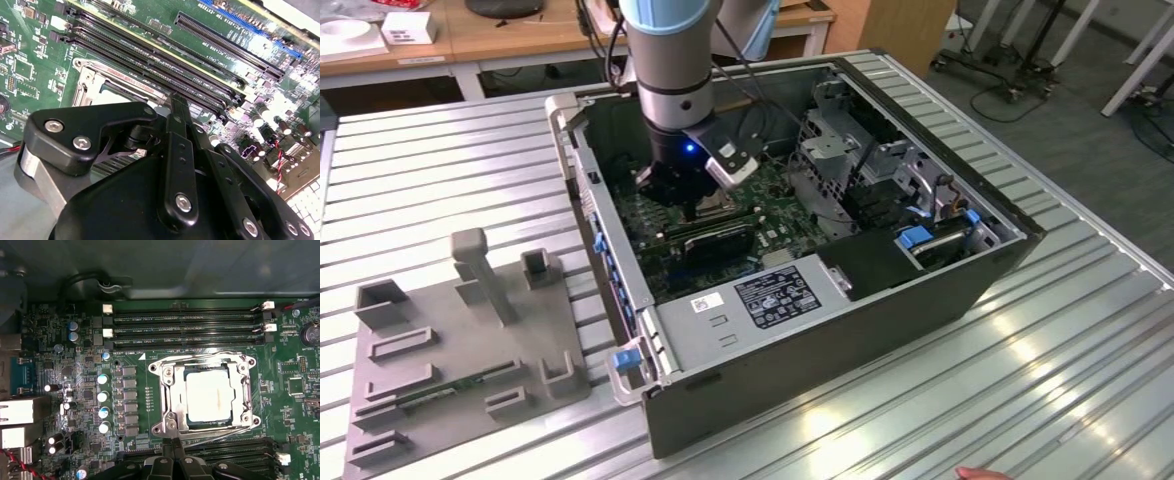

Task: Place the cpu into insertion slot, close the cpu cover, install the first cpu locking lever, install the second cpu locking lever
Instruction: 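Install the second cpu locking lever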

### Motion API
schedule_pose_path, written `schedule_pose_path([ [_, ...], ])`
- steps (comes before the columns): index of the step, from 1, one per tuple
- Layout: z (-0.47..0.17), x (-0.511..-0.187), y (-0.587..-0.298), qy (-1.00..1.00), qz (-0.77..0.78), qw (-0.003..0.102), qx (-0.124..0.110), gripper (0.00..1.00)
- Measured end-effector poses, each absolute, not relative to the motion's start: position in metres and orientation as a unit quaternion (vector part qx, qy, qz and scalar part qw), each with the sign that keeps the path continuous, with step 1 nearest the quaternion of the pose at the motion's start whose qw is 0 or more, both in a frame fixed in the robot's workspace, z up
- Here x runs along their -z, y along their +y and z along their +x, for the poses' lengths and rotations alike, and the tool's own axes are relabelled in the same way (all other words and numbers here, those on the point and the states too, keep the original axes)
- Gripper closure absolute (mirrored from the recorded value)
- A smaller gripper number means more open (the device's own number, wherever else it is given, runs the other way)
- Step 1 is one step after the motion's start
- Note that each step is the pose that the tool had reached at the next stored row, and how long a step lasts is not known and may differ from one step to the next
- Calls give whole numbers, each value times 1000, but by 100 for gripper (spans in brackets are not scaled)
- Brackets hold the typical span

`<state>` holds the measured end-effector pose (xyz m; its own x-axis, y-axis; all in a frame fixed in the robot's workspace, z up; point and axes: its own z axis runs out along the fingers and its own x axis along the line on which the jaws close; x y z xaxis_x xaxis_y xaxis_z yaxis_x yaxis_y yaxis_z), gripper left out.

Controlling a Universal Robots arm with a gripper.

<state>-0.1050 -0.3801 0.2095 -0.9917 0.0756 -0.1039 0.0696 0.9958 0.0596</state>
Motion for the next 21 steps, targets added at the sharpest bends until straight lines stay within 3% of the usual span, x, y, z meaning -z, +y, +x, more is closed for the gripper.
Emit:
schedule_pose_path([
  [21,-109,-201,-380,996,38,54,-52,90],
])
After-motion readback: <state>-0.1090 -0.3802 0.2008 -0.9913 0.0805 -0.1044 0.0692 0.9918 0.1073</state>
